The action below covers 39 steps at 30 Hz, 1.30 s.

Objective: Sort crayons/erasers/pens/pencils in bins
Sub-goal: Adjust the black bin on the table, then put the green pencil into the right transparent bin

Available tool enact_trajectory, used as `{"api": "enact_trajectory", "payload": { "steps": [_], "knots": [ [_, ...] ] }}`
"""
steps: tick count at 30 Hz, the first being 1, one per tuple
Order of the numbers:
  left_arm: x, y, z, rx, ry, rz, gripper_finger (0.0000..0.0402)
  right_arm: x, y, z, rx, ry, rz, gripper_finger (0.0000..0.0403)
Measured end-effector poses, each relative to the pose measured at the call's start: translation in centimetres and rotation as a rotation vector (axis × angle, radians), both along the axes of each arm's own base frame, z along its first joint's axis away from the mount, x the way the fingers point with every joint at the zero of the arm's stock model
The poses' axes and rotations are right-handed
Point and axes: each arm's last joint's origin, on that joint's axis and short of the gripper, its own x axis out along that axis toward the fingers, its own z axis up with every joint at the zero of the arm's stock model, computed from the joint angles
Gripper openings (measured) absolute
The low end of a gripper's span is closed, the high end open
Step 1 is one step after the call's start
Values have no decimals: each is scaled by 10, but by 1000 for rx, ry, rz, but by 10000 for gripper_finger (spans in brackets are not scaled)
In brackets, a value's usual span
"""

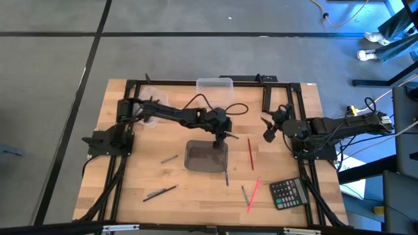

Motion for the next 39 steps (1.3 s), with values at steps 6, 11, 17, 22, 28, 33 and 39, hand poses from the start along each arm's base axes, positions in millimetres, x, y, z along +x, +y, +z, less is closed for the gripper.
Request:
{"api": "enact_trajectory", "payload": {
  "steps": [6,11,17,22,28,33,39],
  "knots": [
    [-1,21,-24,-22,64,0,90,-3,0,-3,36,16,-15,171],
    [-7,33,-27,-22,107,8,90,-3,0,-3,35,14,-14,171],
    [-10,35,-29,-25,131,-19,90,-3,0,-3,34,13,-13,171],
    [-8,23,-26,-66,121,-55,90,-3,0,-3,34,13,-13,171],
    [-2,-4,-14,-58,80,-124,90,-2,0,-3,34,11,-13,171],
    [9,-5,8,19,46,-65,90,-2,0,-2,35,4,-12,171],
    [17,12,38,99,40,-49,90,-2,0,-3,40,6,-5,171]
  ]
}}
